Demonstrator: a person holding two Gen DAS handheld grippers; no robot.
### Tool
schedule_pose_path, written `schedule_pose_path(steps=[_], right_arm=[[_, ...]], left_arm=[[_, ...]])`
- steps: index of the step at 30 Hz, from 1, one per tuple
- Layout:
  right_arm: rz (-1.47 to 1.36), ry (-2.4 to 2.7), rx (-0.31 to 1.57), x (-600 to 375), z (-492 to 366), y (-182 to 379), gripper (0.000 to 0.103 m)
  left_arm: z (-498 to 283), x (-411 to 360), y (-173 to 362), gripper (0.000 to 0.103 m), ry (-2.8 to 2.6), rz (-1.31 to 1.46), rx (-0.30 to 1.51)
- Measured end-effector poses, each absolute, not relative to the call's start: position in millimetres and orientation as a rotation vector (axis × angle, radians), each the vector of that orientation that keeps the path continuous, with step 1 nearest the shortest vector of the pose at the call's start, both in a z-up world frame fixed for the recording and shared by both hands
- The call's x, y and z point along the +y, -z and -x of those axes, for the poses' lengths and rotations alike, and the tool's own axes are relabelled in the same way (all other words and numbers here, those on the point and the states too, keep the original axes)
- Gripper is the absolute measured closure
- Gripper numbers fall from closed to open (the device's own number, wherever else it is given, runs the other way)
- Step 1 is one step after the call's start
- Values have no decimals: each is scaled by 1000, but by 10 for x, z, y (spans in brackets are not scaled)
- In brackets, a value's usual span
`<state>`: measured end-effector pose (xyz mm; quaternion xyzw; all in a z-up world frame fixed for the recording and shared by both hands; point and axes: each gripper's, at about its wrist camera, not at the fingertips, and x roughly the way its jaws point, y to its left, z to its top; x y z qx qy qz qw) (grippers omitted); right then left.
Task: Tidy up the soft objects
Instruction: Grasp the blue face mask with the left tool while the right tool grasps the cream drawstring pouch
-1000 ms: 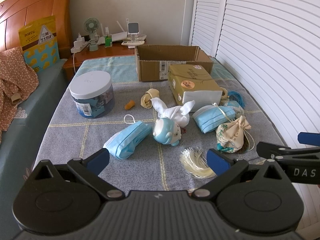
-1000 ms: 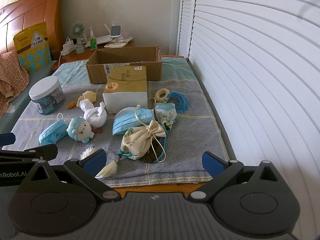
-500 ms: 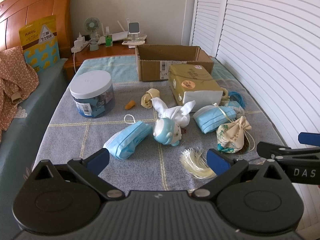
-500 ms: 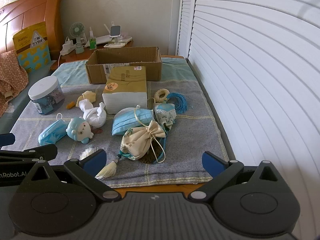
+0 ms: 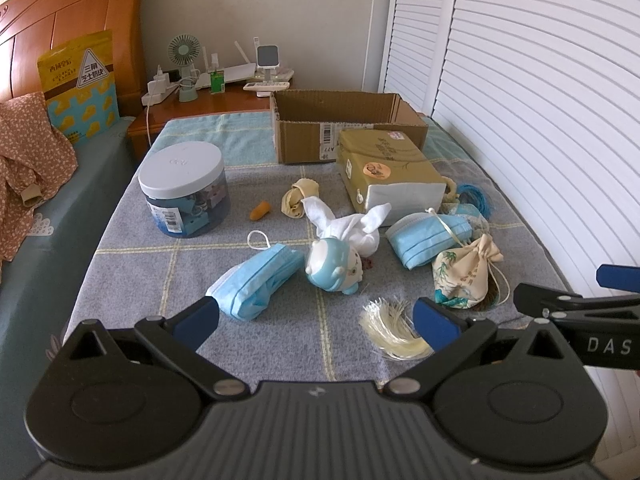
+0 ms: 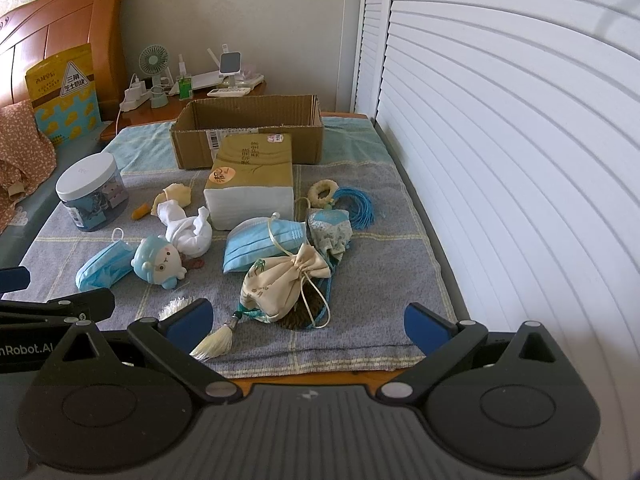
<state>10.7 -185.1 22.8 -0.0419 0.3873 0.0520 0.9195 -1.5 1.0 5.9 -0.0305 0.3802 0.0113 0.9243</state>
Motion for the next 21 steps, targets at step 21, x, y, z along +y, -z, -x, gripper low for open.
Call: schedule_pose_path(steps=[21], right_arm=[[157,-209,754,-1761,-220,-196,0]], left_arm=[[-169,79,63,1,73,21,765]])
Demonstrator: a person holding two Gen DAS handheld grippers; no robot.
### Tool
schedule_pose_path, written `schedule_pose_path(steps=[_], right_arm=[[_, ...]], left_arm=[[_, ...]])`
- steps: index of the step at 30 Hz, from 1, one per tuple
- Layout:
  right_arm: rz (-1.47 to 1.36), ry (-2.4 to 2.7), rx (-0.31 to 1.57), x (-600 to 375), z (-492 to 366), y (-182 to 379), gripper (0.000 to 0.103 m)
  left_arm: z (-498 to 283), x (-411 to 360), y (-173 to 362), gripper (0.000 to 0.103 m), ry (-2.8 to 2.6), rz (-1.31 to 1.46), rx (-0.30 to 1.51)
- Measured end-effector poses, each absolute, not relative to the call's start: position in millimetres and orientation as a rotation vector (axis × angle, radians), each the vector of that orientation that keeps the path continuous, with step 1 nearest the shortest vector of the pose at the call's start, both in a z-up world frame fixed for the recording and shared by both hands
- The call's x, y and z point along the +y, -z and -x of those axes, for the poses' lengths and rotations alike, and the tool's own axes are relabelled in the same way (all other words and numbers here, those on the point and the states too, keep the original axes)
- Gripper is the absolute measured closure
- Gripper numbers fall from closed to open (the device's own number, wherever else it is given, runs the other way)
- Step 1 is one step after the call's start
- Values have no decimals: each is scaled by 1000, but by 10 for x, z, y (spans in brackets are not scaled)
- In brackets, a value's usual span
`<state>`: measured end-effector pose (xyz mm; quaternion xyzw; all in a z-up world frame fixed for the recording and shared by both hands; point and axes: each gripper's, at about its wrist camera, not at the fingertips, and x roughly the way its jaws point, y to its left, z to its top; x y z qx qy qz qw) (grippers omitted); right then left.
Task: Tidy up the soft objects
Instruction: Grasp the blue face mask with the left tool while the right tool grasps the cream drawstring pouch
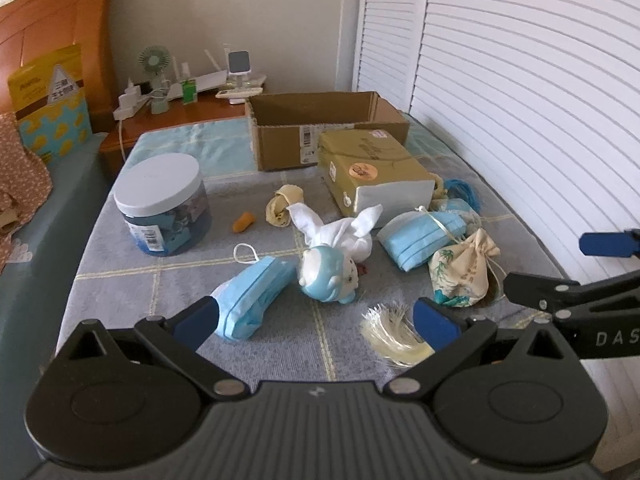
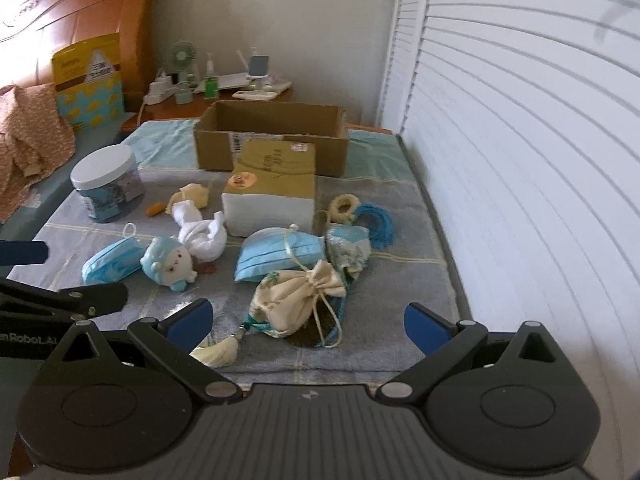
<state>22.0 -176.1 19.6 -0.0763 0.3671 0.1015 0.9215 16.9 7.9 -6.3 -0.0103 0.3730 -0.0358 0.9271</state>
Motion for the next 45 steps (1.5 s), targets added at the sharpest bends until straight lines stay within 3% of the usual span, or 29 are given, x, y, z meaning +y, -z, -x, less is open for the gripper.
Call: schedule_pose_path(steps=[13,26,40,45], right_arm=[[190,-331,719,-1706,-336,-13,0],[162,-318,867,-1844,-625,450,0],[212,-332,899,-1892,-711,643,0],[214,-339,884,-1912,-679,648,0]], left_arm=[[-429,309,406,1,90,-2,793],[-759,603,783,1,114,6,891],[-831,631,806,0,147,-44,891],[-841,667,718,6,165,-87,868]])
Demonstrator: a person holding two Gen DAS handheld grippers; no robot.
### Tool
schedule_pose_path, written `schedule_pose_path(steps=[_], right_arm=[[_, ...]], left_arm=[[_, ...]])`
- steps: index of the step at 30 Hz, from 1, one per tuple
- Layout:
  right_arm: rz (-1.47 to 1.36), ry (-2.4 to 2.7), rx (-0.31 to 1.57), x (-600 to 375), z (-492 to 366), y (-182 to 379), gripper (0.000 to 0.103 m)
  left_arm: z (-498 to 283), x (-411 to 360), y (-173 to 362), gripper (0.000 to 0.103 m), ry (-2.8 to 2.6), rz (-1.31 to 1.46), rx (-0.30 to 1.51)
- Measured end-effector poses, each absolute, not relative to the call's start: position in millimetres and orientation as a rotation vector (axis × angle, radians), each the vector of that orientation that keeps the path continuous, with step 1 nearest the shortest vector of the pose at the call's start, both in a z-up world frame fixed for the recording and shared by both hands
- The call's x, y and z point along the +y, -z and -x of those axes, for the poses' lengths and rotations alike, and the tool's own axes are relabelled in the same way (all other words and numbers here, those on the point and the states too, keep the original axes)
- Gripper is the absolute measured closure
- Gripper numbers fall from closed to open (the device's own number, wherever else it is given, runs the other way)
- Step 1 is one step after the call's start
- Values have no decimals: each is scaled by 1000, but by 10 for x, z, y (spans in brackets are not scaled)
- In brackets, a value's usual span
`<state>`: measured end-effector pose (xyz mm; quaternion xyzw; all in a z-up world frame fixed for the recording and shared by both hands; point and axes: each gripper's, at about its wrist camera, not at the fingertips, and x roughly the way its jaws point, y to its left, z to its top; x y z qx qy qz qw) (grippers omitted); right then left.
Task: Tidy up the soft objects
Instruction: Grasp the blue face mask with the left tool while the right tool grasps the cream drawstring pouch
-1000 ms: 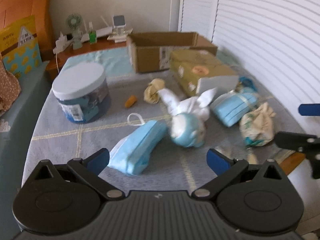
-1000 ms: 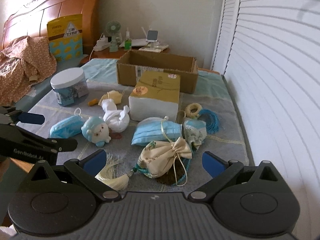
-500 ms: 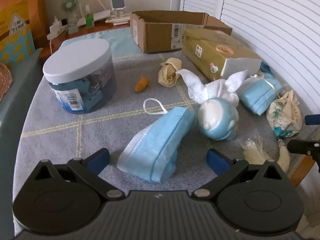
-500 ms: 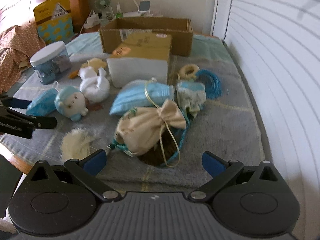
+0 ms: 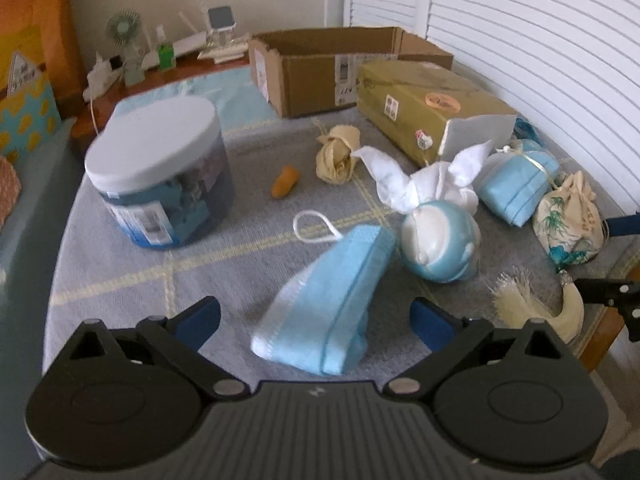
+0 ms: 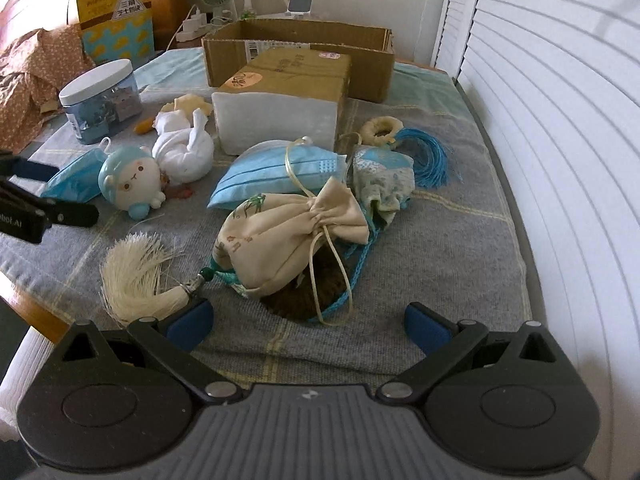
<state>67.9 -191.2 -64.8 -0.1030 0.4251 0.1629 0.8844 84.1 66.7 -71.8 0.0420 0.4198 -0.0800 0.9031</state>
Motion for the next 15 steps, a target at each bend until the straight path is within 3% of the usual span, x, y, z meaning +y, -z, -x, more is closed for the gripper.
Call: schedule_pose_path(steps=[2,6,9,15], right_arm=[[212,-335,883,-1911,-674,646,0],[211,-334,880,-1912,-668,646,0],[212,-324,889,-1895,-684,636,0],[224,-336,822,-1805,-683,471,0]], left_arm=[[-856,678,679,10,192,-109,866],[-895,678,677,35,219,-165,872],[-902,687,689,47,255,-151,884],[-906,687,681,53,299,-158,886]])
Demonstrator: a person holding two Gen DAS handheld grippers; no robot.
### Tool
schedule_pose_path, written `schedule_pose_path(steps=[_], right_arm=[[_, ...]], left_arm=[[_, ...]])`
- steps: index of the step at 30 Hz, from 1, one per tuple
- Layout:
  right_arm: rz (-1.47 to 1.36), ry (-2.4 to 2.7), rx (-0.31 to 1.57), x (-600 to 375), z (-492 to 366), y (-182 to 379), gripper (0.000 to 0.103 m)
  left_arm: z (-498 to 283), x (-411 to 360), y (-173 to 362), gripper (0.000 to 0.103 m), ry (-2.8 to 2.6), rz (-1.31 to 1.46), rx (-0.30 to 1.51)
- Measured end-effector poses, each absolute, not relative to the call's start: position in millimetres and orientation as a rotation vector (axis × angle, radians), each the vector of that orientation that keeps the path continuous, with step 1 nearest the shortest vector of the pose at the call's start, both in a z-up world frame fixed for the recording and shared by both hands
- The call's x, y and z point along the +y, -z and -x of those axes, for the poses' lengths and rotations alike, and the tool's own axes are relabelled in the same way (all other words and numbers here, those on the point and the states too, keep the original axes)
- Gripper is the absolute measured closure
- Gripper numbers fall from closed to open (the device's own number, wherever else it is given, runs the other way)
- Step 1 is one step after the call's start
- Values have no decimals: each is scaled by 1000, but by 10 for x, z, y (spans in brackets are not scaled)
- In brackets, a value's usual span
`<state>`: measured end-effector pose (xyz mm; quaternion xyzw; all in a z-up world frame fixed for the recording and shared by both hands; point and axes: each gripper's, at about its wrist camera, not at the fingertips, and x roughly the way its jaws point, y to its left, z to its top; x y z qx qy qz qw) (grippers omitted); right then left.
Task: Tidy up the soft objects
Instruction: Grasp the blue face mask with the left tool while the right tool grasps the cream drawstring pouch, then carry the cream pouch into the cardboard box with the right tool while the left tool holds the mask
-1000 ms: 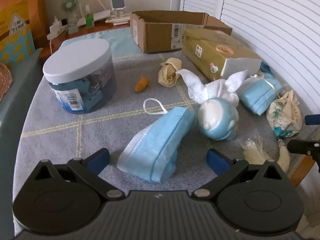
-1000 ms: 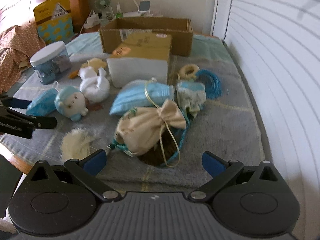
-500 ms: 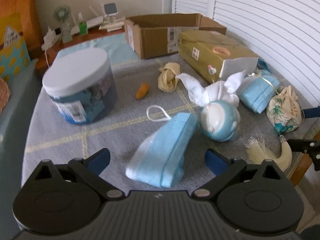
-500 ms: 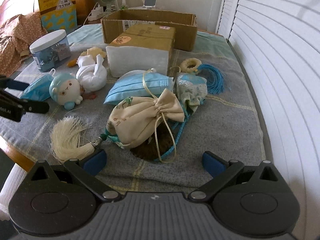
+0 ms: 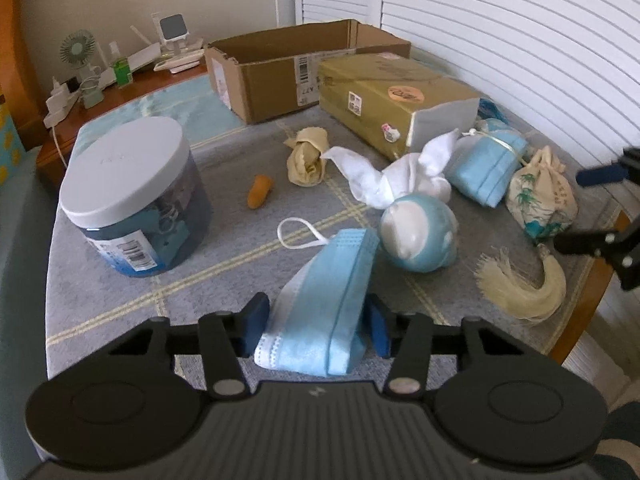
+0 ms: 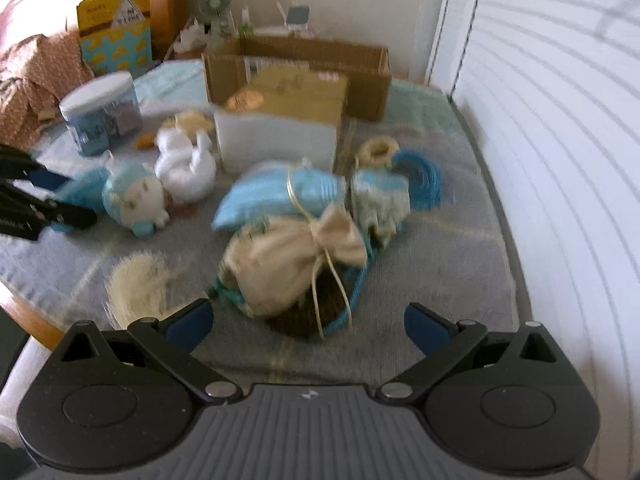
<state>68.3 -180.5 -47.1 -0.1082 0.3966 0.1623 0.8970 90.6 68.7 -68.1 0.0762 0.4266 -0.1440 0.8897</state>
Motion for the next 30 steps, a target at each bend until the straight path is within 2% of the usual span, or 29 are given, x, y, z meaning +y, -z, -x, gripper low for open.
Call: schedule_pose_path(steps=[7,11,15,20,25,30], right_arm=[[288,-351,786,-1579,-795,432,2],[346,-333,795,-1478,-834,497,11],[378,-326,791,-1456,-814,493,19],[373,-333,792,-1480,-801,430,29],[368,-339,788,-1504,-773,388,38],[344,-355,768,-1542,-727,279,41]], left_arm=[[-947,715,686,54,330,-154,893],[-965,719,687,54,341,-152,897],[-961,718,675,63,352,-153,900],[-950,717,639,69,367,-163,903],[-911,705,560,69,369,-179,892],[-842,704,450,69,375,-185,880]])
